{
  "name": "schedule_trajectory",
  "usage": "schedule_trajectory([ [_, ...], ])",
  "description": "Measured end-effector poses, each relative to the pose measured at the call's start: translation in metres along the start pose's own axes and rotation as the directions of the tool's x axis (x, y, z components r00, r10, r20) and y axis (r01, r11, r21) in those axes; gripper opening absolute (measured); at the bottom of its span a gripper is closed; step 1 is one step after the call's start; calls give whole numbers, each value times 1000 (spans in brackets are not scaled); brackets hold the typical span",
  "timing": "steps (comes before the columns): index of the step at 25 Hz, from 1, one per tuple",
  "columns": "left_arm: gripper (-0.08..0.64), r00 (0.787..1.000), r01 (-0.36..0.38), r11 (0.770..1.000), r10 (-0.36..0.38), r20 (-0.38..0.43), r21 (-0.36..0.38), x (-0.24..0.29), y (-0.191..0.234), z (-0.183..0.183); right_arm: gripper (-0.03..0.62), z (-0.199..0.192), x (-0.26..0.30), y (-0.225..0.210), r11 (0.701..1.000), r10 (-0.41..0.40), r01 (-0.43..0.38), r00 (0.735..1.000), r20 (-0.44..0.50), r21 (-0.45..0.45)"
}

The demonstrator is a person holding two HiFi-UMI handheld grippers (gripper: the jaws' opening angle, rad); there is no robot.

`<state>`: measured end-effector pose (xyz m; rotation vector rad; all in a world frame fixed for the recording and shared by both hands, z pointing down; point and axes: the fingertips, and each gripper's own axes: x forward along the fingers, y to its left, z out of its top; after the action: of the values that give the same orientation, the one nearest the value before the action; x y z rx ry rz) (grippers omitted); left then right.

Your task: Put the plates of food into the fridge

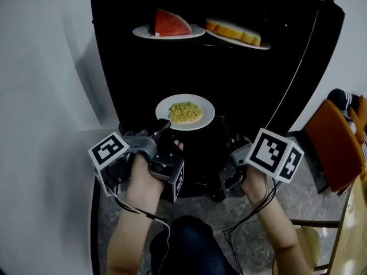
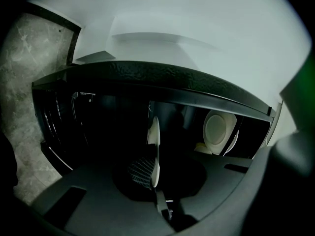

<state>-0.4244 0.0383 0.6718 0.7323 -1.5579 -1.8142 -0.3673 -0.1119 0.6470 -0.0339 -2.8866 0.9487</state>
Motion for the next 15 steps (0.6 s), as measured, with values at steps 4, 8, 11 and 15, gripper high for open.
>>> schedule_trajectory([
  [4,18,1000,7,1000,-7,4,18,8,2,5,71,-23,-14,45,940,210,-186,976,54,-287],
  [8,18,1000,8,1000,-8,4,20,16,6,6,26,-50,-1,62,854,197,-174,980,-5,-491],
  [11,18,1000,10,1000,-10,-2,9,19,6,6,21,-66,10,67,809,177,-186,982,-71,-557],
  [15,18,1000,21,1000,-21,3,12,20,5,9,18,-77,18,69,797,167,-204,979,-118,-568],
])
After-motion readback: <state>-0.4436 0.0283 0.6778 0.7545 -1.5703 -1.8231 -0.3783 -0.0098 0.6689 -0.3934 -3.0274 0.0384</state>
